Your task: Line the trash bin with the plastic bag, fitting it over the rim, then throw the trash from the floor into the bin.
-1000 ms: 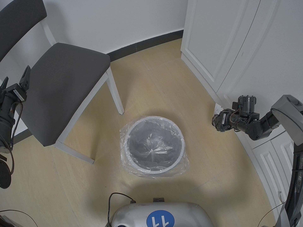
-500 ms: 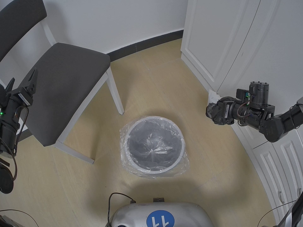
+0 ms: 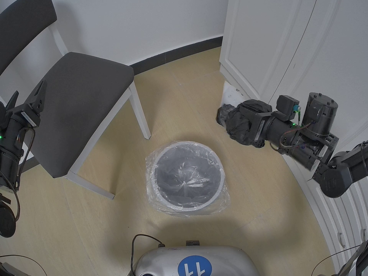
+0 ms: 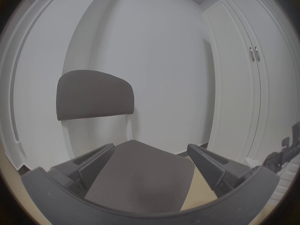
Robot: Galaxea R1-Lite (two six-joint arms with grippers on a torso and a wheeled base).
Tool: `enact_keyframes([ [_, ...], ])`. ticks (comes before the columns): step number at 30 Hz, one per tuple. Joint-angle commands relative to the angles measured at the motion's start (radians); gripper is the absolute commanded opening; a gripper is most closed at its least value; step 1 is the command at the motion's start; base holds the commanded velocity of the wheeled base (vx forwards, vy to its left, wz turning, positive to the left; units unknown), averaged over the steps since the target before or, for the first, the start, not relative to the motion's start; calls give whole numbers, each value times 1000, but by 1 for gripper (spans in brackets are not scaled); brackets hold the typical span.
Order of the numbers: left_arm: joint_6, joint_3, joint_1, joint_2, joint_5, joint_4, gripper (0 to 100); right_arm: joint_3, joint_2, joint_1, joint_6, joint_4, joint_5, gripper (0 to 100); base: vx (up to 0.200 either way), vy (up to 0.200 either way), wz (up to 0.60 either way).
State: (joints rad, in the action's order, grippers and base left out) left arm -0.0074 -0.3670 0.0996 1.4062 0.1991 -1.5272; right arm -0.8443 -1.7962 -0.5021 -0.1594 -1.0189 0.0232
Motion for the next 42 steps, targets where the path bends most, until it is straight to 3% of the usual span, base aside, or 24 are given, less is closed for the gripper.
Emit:
enact_keyframes([
  [1,-2,-4,5,-1,0,-1,100,40,-88,-122,-22,-98,-5,0,0,0,0],
  [4,-3,-6,5,2,0,-1,100,44,-146,-188,-48,-155,-11,0,0,0,0],
  [9,-5,-7,5,5,0,-1,100,47,-200,-227,-52,-164,-14,0,0,0,0],
  [14,-6,-7,5,11,0,-1,100,37,-244,-263,-127,-138,-11,0,0,0,0],
  [18,-8,-7,5,11,0,-1,100,-15,-266,-257,-178,-59,-6,0,0,0,0],
  [22,-12,-9,3,13,0,-1,100,-124,-272,-250,-330,102,-3,0,0,0,0],
  [24,-11,-7,3,13,0,-1,100,-161,-276,-248,-367,160,-2,0,0,0,0],
  [29,-12,-6,3,16,0,-1,100,-236,-344,-223,-390,229,-2,0,0,0,0],
  [35,-12,-6,3,23,0,-1,100,-368,-454,-177,-477,327,0,0,0,0,0],
  [42,-12,-6,2,23,0,-1,100,-381,-491,-165,-486,339,9,0,0,0,0],
])
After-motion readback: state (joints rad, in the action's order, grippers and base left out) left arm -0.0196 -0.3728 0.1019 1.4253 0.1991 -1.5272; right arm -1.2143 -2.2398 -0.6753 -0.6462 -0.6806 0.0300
